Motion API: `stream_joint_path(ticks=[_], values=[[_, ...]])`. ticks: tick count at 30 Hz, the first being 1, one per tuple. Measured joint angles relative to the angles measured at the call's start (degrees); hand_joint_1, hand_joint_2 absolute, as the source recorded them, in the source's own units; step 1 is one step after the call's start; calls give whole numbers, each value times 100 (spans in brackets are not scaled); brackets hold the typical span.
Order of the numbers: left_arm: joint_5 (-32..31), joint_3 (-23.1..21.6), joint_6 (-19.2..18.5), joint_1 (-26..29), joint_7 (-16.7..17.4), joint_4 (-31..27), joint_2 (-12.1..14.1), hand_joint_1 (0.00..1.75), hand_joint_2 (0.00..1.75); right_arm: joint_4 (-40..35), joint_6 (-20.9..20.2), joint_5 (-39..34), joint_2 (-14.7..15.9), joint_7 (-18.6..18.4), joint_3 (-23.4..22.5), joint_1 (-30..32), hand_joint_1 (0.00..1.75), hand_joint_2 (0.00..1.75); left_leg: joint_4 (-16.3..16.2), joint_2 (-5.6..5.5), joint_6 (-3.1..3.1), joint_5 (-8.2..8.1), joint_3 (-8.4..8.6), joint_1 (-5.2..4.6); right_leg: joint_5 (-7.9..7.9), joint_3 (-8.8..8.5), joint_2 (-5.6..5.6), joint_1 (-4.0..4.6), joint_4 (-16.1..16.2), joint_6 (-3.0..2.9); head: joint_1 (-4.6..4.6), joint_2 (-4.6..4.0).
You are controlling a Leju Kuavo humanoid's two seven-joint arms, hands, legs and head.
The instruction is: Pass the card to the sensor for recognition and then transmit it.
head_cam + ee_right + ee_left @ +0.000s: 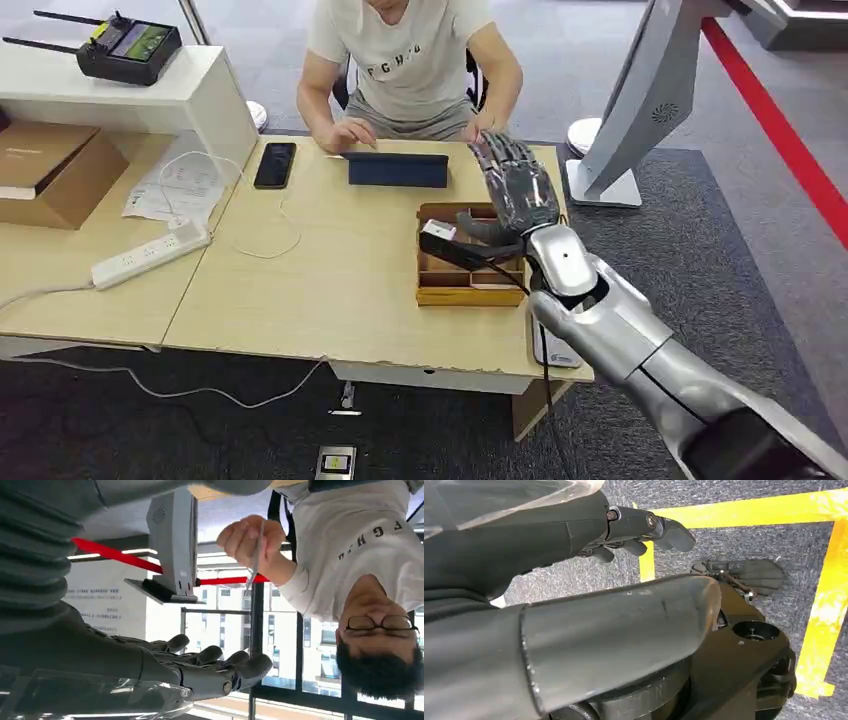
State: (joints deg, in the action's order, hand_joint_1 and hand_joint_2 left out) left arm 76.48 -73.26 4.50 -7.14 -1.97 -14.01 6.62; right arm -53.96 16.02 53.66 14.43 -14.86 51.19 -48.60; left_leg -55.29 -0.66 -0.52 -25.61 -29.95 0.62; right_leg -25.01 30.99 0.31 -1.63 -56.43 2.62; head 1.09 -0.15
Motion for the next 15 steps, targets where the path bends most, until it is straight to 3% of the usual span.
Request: stream_joint_path(ticks=[6, 10, 15], values=[[7, 0, 59, 8, -24, 0, 0, 0, 0, -699, 555, -557, 219, -11, -271, 442, 0, 0, -2, -2, 1, -1, 3, 0, -1, 4, 0, 0, 2, 0, 0, 0], [20, 0, 59, 24, -33, 0, 0, 0, 0, -1706, 703, -778, 621, -348, -582, 1118, 0, 0, -1, -5, 2, -3, -3, 0, -1, 1, -2, 0, 6, 0, 0, 0], [65, 0, 77, 27, -81, 4, 11, 0, 0, -2910, 601, -870, 1090, -797, -883, 1894, 0, 0, 0, 2, 3, -6, -1, 0, -2, -4, 8, 0, 9, 1, 7, 0]])
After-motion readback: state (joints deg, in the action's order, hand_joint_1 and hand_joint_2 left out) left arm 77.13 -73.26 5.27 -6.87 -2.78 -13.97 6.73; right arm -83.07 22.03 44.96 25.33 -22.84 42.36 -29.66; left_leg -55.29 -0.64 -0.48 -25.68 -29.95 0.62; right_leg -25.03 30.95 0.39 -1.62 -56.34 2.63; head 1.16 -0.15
